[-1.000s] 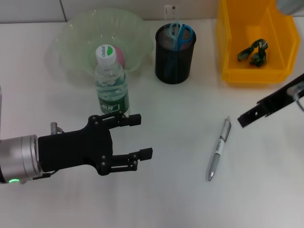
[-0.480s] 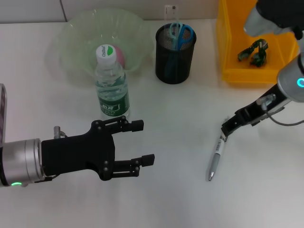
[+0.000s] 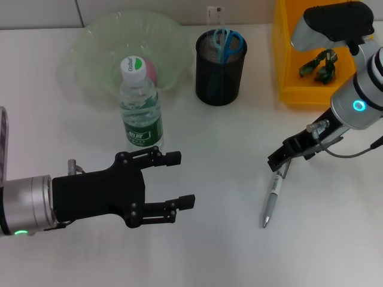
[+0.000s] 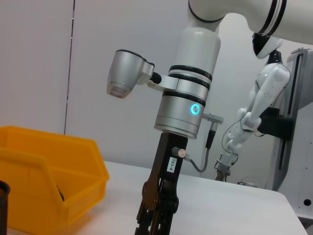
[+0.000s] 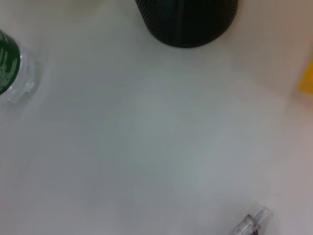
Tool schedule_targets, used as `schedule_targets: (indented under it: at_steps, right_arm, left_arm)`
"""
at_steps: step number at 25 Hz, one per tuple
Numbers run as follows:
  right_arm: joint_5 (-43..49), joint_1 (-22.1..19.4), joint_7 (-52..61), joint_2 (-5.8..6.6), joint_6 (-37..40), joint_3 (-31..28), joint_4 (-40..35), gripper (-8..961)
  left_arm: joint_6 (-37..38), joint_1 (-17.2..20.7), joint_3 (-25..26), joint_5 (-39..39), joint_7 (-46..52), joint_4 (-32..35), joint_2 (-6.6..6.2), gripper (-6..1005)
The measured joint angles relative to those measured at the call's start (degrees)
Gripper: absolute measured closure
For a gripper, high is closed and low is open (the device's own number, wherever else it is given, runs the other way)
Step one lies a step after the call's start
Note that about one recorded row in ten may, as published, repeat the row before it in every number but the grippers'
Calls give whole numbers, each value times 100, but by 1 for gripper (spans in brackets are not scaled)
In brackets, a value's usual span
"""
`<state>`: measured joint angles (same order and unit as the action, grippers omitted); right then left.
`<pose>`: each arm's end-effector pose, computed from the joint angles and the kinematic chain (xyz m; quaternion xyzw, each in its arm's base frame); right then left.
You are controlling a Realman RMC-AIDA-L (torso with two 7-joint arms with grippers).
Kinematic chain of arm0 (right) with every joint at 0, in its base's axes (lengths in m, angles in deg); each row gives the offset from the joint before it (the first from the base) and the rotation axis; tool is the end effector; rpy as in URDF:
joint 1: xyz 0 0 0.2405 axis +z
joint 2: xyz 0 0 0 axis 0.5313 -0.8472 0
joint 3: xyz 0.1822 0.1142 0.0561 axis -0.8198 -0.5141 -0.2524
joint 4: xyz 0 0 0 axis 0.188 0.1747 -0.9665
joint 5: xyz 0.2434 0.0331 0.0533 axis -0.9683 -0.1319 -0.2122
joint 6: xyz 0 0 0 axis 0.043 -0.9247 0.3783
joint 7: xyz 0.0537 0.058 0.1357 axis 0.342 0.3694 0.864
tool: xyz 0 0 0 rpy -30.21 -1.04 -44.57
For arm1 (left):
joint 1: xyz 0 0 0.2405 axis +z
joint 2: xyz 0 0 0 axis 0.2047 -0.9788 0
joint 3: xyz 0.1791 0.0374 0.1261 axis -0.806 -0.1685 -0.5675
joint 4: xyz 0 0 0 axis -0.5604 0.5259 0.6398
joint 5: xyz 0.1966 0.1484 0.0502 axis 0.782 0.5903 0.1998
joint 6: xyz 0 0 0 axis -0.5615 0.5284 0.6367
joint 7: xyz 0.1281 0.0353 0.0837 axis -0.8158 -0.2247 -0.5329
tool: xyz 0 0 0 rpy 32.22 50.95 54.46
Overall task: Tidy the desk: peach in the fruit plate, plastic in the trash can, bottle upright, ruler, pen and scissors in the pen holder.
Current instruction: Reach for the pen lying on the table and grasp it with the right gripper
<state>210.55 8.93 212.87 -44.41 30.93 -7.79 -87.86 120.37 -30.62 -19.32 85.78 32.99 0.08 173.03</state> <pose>0.1650 0.3881 -0.0238 -0.8182 0.5109 -0.1870 0.1860 -0.2514 0.2838 -0.0435 -0.9399 -0.0981 -0.3182 0.0762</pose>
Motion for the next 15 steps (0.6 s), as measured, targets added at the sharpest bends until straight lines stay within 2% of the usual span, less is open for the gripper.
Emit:
schedule_targets:
  at_steps: [13,15]
  right_arm:
    - [0,29,0,0,-232,46,325,198]
    - [0,49,0,0,-265,52,386,269]
  left_arm:
    - [0,-18,0,-3,-25,-10,0,202]
    - [-1,-18,0,-3,-27,-17,0,202]
